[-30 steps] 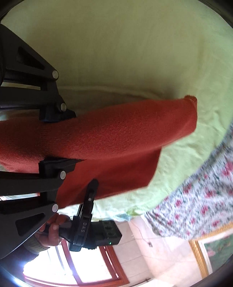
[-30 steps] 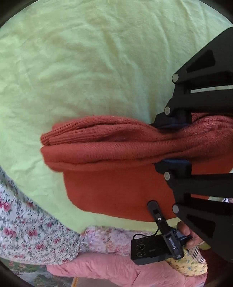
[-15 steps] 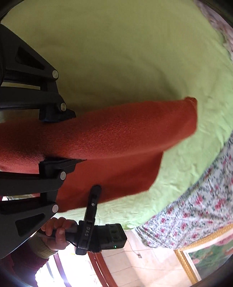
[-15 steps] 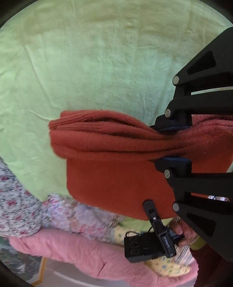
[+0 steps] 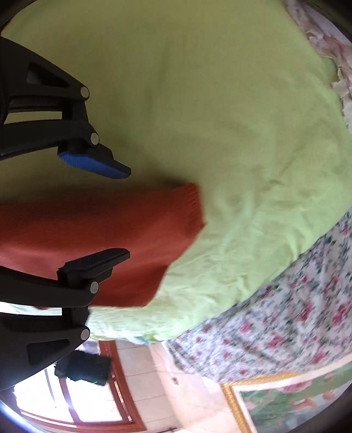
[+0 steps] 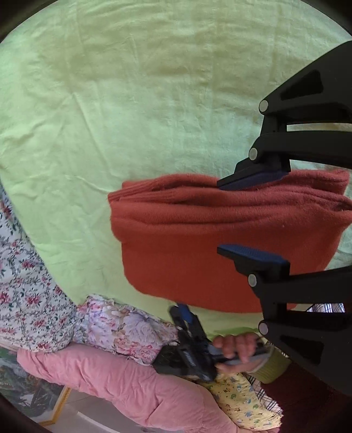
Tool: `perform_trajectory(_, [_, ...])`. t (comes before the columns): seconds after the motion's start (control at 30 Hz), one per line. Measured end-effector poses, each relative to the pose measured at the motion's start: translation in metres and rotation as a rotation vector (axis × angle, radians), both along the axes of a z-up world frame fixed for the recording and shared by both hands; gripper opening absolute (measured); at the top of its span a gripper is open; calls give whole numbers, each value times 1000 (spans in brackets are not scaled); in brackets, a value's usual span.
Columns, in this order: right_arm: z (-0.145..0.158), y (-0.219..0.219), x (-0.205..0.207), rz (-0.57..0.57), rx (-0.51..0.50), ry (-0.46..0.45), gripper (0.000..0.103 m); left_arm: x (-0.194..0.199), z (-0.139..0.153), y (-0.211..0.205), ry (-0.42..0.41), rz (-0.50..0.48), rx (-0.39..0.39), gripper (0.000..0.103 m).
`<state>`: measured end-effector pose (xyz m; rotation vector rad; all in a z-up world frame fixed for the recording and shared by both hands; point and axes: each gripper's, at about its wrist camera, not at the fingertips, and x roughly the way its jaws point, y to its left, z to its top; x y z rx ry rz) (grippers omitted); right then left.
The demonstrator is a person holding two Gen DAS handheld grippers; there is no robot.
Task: Fold small clothes
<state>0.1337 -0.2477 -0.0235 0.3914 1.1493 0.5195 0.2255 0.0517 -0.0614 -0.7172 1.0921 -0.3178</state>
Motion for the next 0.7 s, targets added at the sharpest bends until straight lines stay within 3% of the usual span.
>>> perform_trajectory(0.17, [10,13,-1,40,36,-17,43,53,-28,12,72,23,-77,55])
perform_trajectory(0.27, [12,19,0,57,52,-14,43,74,-38,5,93,9,-82,51])
perform_trajectory(0.3, [12,20,-2,68,55,-15,43,79,-39,3,90,12,-86,43])
perform_trajectory(0.33, [13,23,-3,76,52,-18,43,83,-40,1,87,8,-88,15])
perform_trajectory(0.37, [13,21,-6,84,55,-20,43,87,-42,-1,91,-2,-79,5])
perform_trajectory(0.43, [14,24,-10,100,67,-24,43,92,-40,-9,77,-11,-17,2])
perform_trajectory(0.53, [16,29,-14,118,84,-31,43,90,-16,-15,-15,-29,96,1])
perform_trajectory(0.6, [17,32,-17,137,97,-41,43,97,-2,-16,-65,-32,112,1])
perform_trajectory(0.7, [10,33,-15,145,99,-27,43,110,1,-23,-64,-57,200,0])
